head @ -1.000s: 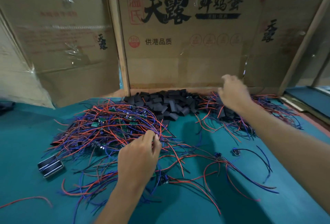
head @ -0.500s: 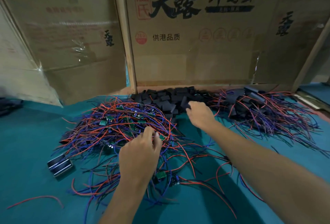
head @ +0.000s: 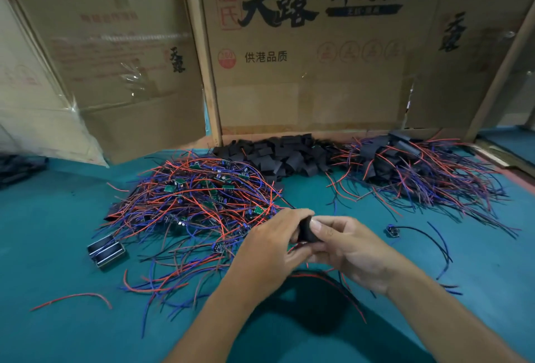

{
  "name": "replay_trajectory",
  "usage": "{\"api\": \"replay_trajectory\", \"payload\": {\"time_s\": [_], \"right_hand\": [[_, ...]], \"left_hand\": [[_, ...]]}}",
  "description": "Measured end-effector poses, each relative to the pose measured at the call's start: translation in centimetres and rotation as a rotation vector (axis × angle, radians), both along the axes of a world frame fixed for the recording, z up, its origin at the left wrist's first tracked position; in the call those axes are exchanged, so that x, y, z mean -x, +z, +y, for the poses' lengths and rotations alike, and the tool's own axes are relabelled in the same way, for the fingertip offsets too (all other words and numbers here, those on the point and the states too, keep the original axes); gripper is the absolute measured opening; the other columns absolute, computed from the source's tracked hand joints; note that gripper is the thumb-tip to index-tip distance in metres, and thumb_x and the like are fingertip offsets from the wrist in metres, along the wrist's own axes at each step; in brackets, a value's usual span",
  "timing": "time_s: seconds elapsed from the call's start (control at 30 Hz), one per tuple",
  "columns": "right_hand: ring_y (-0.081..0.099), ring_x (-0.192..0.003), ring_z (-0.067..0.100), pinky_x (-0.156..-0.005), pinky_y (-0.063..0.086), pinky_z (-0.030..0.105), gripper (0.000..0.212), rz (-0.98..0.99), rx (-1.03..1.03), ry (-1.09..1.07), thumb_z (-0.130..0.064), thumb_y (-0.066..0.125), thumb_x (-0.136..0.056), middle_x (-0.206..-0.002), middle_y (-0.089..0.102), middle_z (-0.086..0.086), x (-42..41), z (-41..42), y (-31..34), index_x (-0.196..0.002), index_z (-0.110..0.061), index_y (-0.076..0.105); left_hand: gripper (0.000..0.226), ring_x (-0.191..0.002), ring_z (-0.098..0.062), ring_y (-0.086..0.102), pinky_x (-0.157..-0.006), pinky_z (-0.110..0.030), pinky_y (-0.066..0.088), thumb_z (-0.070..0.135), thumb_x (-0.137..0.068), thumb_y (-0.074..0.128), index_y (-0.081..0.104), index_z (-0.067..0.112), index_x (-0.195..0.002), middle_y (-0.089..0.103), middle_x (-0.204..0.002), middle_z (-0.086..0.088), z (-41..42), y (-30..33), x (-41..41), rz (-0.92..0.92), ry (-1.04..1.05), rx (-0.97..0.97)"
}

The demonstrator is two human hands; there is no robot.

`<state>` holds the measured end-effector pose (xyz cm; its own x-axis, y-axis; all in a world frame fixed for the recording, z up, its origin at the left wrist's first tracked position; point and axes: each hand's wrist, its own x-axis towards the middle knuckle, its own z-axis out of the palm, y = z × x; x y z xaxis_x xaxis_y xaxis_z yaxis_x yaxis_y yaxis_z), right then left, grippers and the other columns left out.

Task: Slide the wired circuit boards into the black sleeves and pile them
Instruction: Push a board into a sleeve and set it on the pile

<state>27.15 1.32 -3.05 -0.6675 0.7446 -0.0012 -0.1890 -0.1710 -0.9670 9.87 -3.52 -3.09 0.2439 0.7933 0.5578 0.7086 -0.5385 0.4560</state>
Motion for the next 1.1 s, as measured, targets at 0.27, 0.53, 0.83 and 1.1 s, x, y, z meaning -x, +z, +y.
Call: {"api": "replay_trajectory", "payload": {"time_s": [0.27,0.53,0.83,1.1], "right_hand": [[0.062,-0.07,0.017,-0.06,0.055,0.026,0.047,0.071,0.129,-0.167,-0.029,0.071,-0.075,-0.083,0.066,0.009,0.0,1.0,-0.3,-0.107,0.005,0.066],[0.061,-0.069,0.015,-0.059,0.053,0.026,0.041,0.049,0.094,-0.154,-0.037,0.075,-0.074,-0.085,0.066,0.007,0.0,1.3,-0.9,-0.098,-0.004,0.073],[0.059,-0.071,0.017,-0.062,0.053,0.029,0.042,0.005,0.078,-0.136,-0.042,0.078,-0.073,-0.089,0.066,0.008,0.2,1.5,-1.7,-0.097,-0.008,0.075],[0.059,-0.074,0.018,-0.066,0.052,0.031,0.045,-0.037,0.068,-0.141,-0.043,0.076,-0.077,-0.09,0.064,0.009,0.0,1.7,-2.0,-0.101,-0.005,0.073]], "left_hand": [[0.025,-0.111,-0.027,0.055,-0.098,-0.04,0.044,0.011,-0.095,0.058,0.064,0.014,-0.119,0.062,-0.118,-0.007,7.9,5.0,14.0,0.337,0.602,0.095],[0.03,-0.109,-0.022,0.06,-0.089,-0.038,0.051,0.001,-0.09,0.058,0.061,0.019,-0.114,0.062,-0.114,-0.001,8.6,4.0,20.1,1.04,0.518,0.225],[0.03,-0.124,-0.015,0.047,-0.103,-0.026,0.037,0.026,-0.102,0.049,0.053,0.024,-0.132,0.047,-0.132,0.003,8.1,5.5,19.9,1.277,0.33,0.21],[0.01,-0.112,-0.017,0.052,-0.091,-0.031,0.043,0.023,-0.102,0.049,0.05,0.021,-0.111,0.054,-0.115,0.002,9.0,6.9,20.8,1.286,0.261,0.248]]}}
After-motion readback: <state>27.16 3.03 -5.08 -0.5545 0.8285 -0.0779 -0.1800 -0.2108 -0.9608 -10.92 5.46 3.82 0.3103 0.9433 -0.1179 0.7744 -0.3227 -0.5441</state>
